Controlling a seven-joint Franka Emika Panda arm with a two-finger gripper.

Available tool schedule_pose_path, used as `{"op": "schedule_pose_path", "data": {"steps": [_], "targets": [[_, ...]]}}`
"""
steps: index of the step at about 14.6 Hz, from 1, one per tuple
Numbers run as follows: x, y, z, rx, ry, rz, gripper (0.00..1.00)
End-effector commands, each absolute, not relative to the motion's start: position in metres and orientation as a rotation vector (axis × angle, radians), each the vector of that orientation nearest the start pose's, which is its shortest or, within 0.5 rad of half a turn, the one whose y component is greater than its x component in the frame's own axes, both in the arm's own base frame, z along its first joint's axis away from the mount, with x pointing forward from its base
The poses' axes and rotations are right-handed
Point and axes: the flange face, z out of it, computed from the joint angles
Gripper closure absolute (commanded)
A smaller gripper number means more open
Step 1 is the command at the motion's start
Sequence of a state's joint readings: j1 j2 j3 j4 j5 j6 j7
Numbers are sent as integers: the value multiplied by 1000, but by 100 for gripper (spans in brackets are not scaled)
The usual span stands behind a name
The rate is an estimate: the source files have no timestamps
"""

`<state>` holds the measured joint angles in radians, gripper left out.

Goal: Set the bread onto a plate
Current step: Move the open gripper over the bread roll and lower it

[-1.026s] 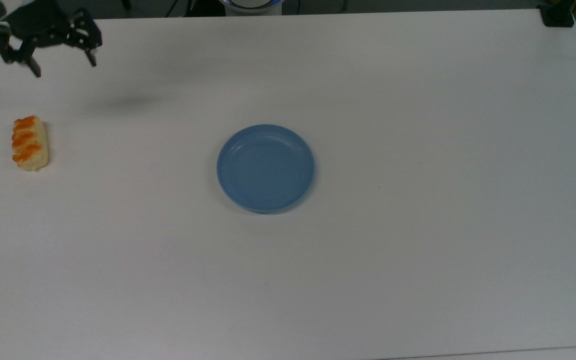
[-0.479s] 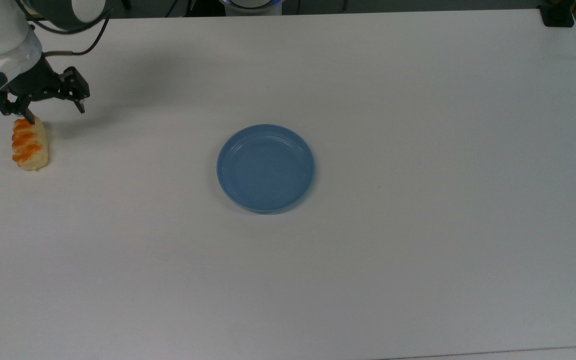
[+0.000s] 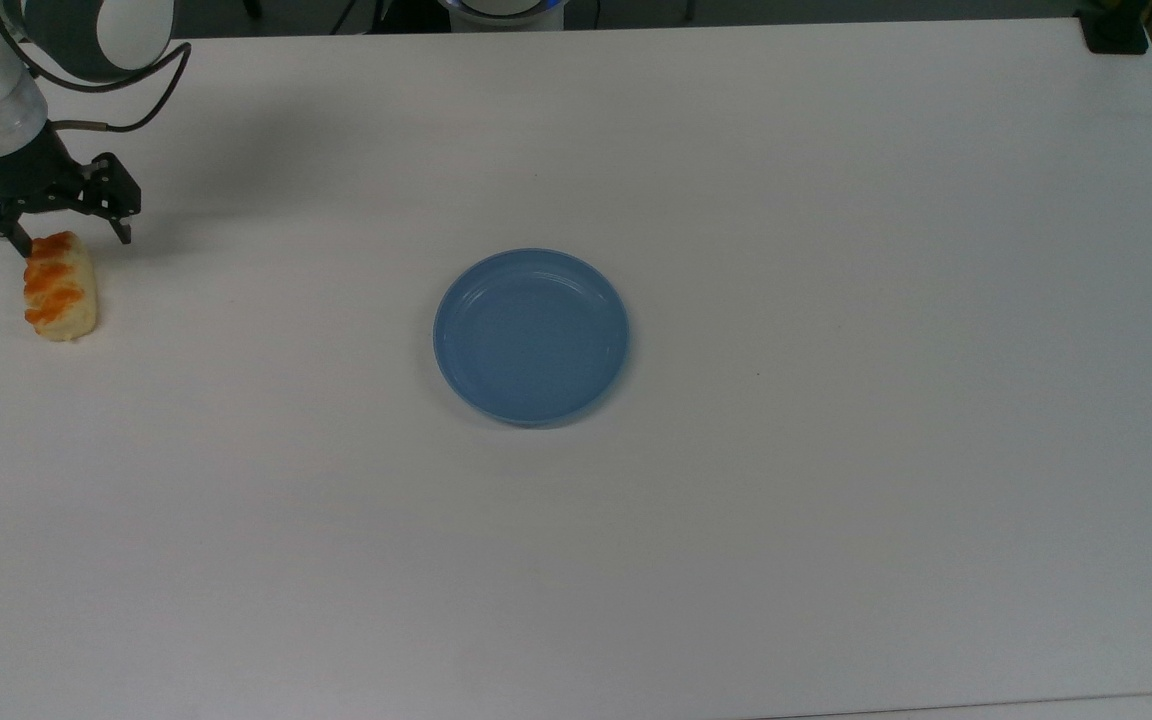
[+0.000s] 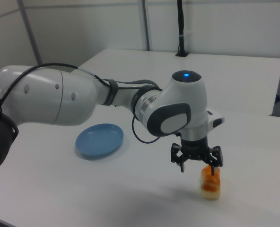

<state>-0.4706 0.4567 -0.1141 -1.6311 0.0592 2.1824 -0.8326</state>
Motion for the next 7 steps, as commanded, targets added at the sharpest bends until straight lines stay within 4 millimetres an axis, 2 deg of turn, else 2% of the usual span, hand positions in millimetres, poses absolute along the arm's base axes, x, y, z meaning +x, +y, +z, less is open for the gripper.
{"op": "schedule_pose_path", "data": {"steps": [1, 4, 7], "targets": [[582, -379, 356, -3205, -306, -185, 0], [585, -387, 342, -3234, -180, -230, 0], [587, -389, 330, -3243, -167, -239, 0]]}}
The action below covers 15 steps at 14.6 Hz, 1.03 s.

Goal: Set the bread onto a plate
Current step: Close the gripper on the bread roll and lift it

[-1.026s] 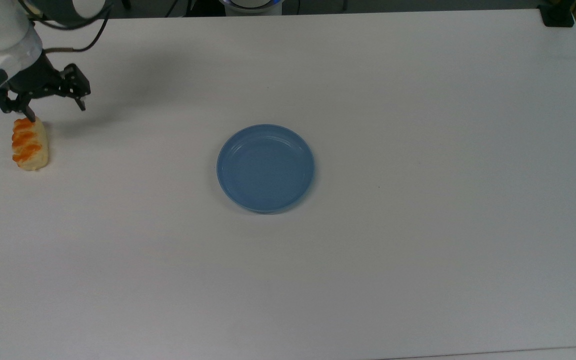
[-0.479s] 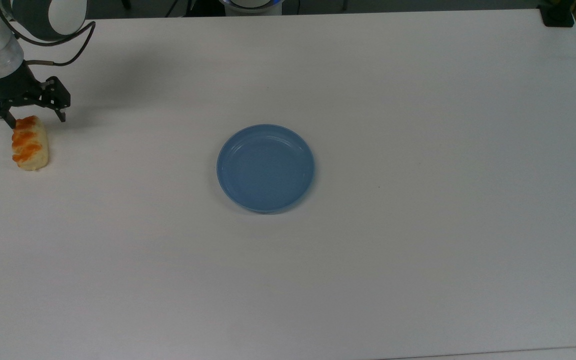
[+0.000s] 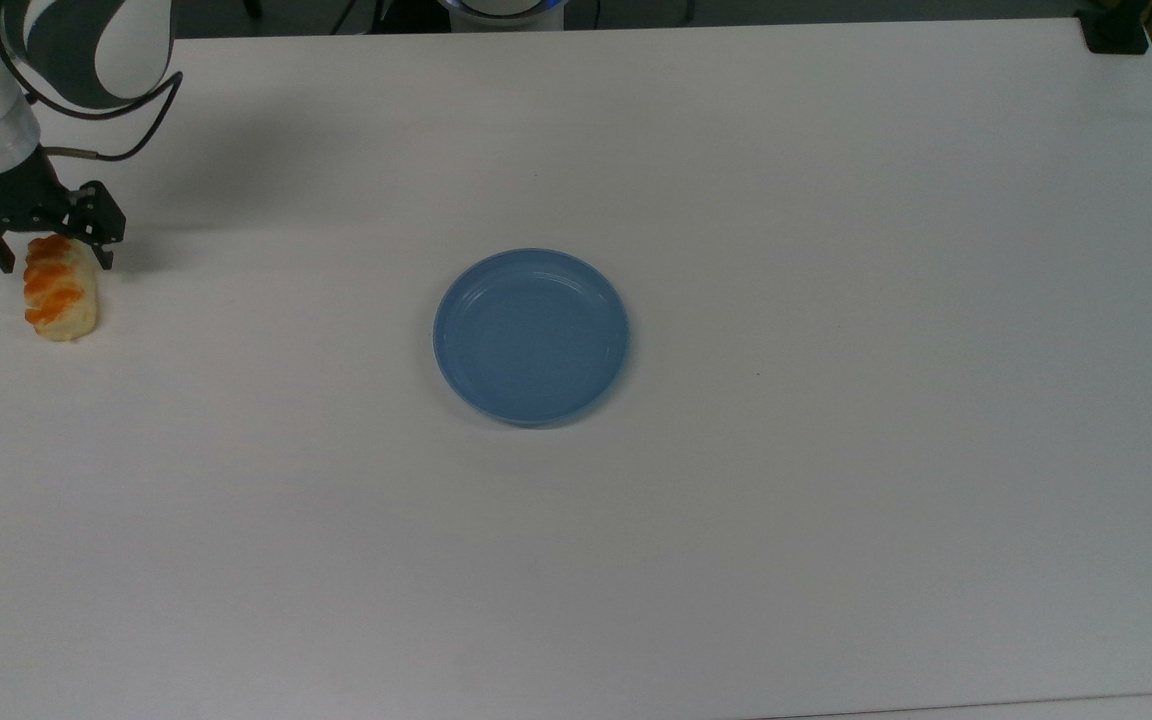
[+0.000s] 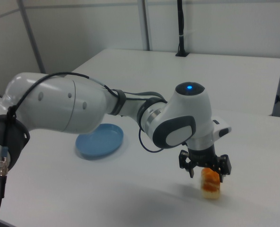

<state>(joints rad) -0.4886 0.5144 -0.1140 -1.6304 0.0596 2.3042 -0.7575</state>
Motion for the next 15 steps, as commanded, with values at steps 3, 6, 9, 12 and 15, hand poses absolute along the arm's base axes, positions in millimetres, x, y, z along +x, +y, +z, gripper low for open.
{"op": "schedule_pose_path", "data": {"steps": [3, 6, 9, 12, 15], "targets": [[588, -390, 328, -3249, -141, -257, 26], [589, -388, 328, -3245, -118, -263, 47], [591, -384, 336, -3245, -83, -279, 54], [596, -367, 371, -3234, -22, -329, 54], [605, -327, 410, -3182, 59, -307, 54]]}}
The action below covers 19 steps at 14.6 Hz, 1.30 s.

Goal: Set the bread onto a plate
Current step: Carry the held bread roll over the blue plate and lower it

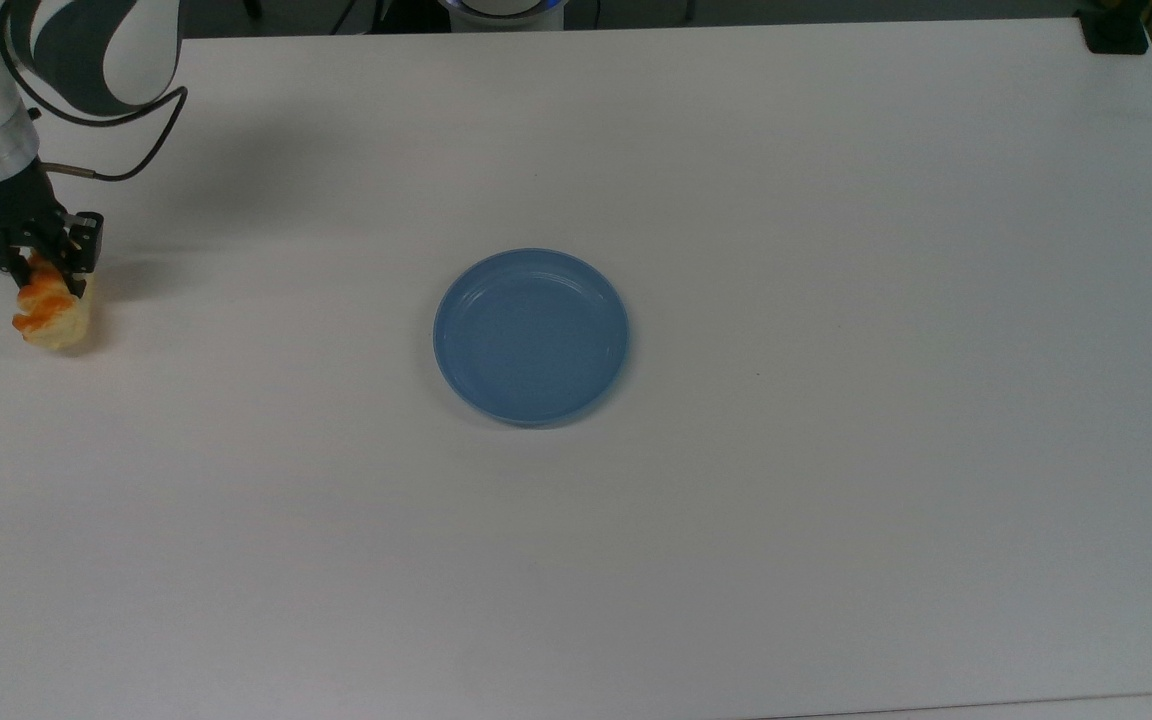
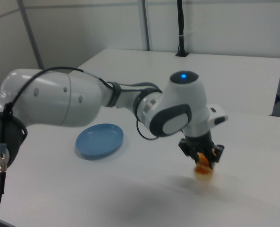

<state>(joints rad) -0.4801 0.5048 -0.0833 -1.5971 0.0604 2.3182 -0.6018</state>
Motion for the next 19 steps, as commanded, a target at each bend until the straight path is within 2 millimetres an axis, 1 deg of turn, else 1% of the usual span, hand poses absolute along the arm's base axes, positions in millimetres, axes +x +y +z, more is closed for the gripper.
{"op": "schedule_pose_path", "data": {"steps": [1, 2, 4, 5, 6, 8, 9, 11, 12, 13, 14, 15, 16, 17, 18, 19], "targets": [[606, -310, 426, -3164, 87, -291, 54], [607, -291, 440, -3144, 113, -257, 54], [609, -247, 470, -3114, 154, -214, 54], [610, -222, 482, -3105, 186, -181, 54], [612, -194, 491, -3095, 221, -140, 55], [611, -149, 500, -3073, 285, -34, 55], [610, -126, 499, -3066, 294, 28, 55], [612, -89, 495, -3060, 309, 95, 55], [616, -72, 488, -3058, 309, 117, 55], [621, -50, 476, -3057, 292, 139, 55], [627, -32, 461, -3058, 284, 170, 55], [634, -18, 446, -3057, 298, 171, 55], [639, -2, 441, -3058, 301, 141, 55], [641, 10, 434, -3061, 298, 140, 54], [643, 17, 429, -3062, 296, 141, 55], [646, 19, 423, -3061, 300, 132, 55]]}}
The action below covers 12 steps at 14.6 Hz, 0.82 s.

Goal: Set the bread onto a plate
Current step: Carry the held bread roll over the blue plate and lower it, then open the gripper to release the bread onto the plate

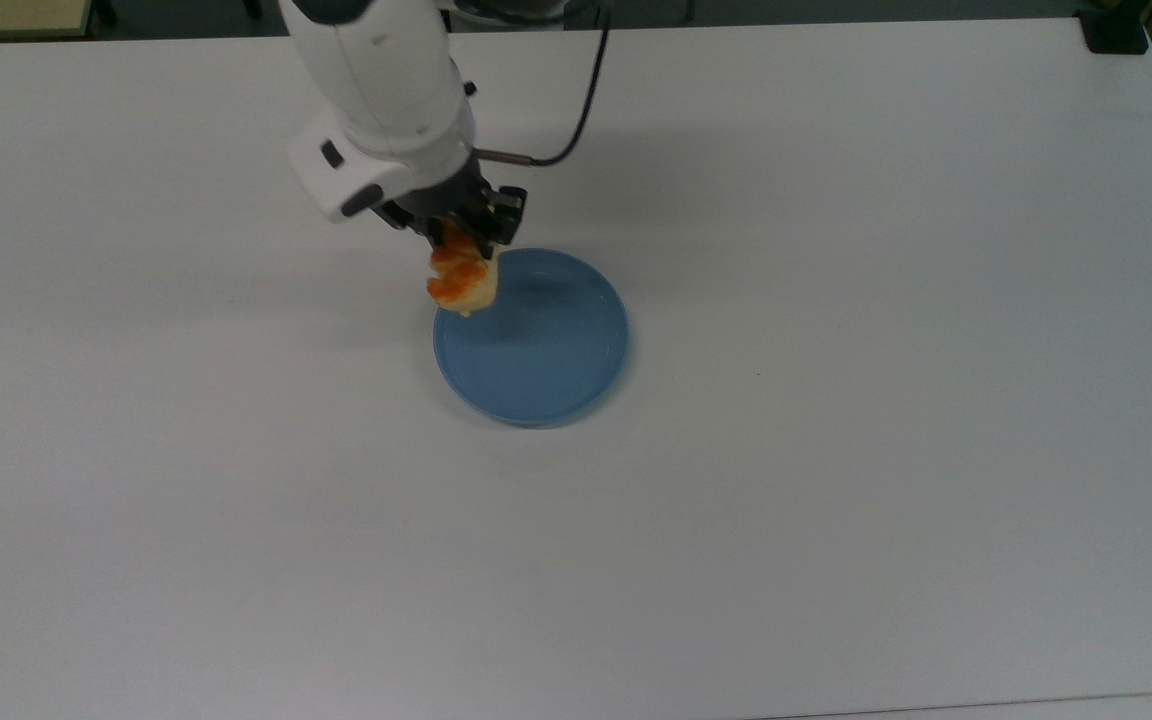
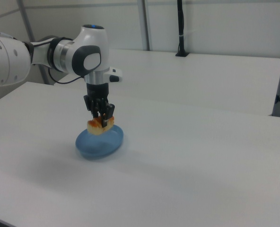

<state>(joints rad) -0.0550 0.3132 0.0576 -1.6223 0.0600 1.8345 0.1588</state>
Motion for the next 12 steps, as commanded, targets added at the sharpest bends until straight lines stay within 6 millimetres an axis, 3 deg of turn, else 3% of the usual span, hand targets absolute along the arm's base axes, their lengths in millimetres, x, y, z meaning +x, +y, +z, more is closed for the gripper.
{"op": "schedule_pose_path", "data": {"steps": [1, 5, 8, 12], "targets": [[649, 22, 417, -3061, 297, 118, 55], [664, 34, 393, -3058, 275, 33, 55], [669, 43, 387, -3054, 254, -65, 54], [663, 58, 375, -3097, 186, -50, 54]]}}
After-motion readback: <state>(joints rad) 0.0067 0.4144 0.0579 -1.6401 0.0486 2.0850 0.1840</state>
